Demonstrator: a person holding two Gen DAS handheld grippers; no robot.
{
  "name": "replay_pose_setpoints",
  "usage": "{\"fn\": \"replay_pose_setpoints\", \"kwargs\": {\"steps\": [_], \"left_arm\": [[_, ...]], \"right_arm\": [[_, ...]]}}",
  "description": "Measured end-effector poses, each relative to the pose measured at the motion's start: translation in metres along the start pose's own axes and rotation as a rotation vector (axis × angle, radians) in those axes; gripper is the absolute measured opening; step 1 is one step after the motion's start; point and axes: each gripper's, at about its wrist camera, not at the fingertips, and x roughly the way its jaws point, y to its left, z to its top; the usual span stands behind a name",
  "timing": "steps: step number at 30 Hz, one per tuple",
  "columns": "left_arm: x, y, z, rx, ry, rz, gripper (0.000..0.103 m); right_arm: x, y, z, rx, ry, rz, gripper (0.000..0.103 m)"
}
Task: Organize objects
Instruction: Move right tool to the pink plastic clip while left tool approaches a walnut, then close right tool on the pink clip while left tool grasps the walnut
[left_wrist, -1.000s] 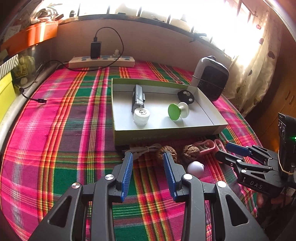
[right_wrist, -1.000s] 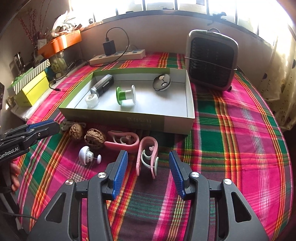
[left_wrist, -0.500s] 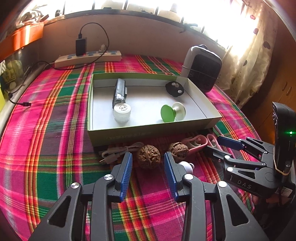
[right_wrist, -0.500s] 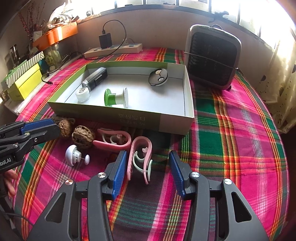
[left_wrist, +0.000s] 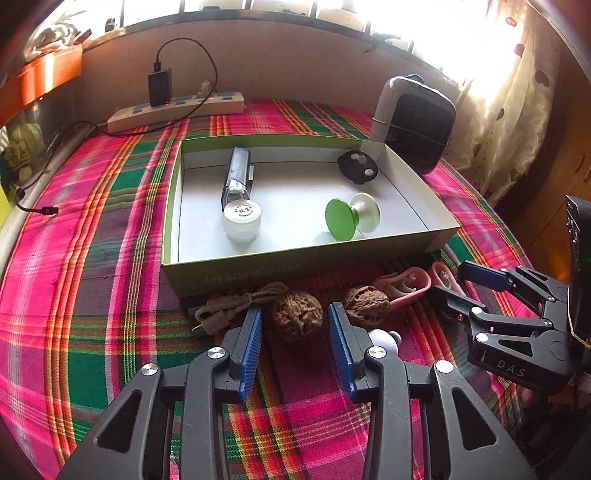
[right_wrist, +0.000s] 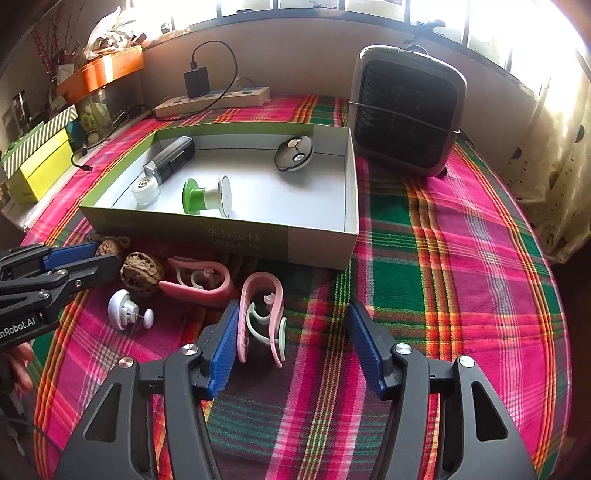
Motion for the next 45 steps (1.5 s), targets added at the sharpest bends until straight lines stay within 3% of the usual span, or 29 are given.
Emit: {"fn": "replay_pose_setpoints", "kwargs": {"steps": [21, 28, 33, 35, 39, 43, 45], "left_arm": [[0.0060, -0.0020, 0.0022, 0.006, -0.002, 0.023, 0.034], [0.0061, -0.0025, 0.0024, 0.009, -0.004, 0.031, 0.029], [0.0051, -0.0036, 0.0011, 0.020, -0.006, 0.042, 0.028], [0.0049, -0.0037, 0.0009, 0.020, -0.007, 0.042, 0.028], [0.0048, -0.0034, 0.0010, 0.020, -0.008, 0.042, 0.028], [0.0046, -0.0039, 0.0012, 0.020, -0.007, 0.041, 0.028], [0.0046, -0.0033, 0.0009, 0.019, -0.008, 0.041, 0.028]], "right_arm": [[0.0001, 0.0003, -0.0002, 0.002, -0.001, 0.010, 0.058], [-0.0004, 0.0014, -0.0007, 0.002, -0.001, 0.008, 0.057], [-0.0018, 0.0010, -0.0013, 0.003, -0.006, 0.009, 0.047], [-0.0026, 0.0011, -0.0016, 0.000, -0.008, 0.013, 0.038], [-0.0026, 0.0018, -0.0013, -0.003, -0.009, 0.019, 0.035], [-0.0032, 0.0016, -0.0016, -0.006, -0.012, 0.023, 0.024], [-0.0032, 0.0015, -0.0014, -0.006, -0.012, 0.024, 0.024]]}}
